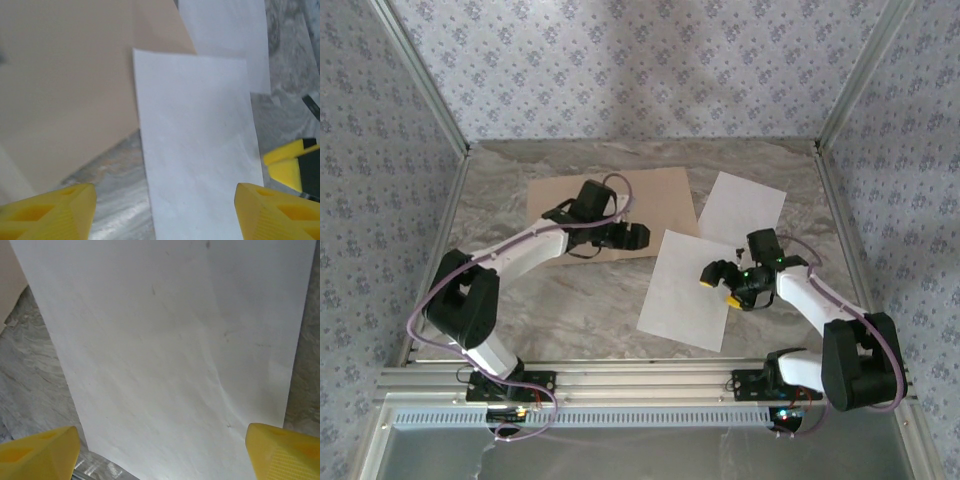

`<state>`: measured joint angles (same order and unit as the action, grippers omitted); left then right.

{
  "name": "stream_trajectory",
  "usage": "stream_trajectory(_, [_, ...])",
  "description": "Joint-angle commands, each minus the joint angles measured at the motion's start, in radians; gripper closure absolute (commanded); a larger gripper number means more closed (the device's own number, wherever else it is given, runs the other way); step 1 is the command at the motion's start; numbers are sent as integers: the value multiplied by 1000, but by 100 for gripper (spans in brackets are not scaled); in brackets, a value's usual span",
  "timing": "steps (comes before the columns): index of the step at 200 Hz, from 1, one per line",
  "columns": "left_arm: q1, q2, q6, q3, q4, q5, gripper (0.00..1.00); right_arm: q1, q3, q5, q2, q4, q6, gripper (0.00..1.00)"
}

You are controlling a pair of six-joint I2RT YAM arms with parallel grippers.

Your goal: Put the files into the folder

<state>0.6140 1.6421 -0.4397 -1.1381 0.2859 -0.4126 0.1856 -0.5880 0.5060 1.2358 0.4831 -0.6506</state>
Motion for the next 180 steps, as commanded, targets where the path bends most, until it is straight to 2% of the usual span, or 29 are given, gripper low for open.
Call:
stream_trajectory(1, [37, 39, -26, 11, -30, -32, 27, 9, 21, 10, -15, -11, -25, 12])
stream_trajectory(79, [87, 160, -60, 17, -93, -90, 27, 21, 44, 2, -1, -34, -34, 12])
stream_trajectory(180, [145, 193, -93, 50, -60, -66, 26, 41, 50, 0, 53, -60, -32, 12])
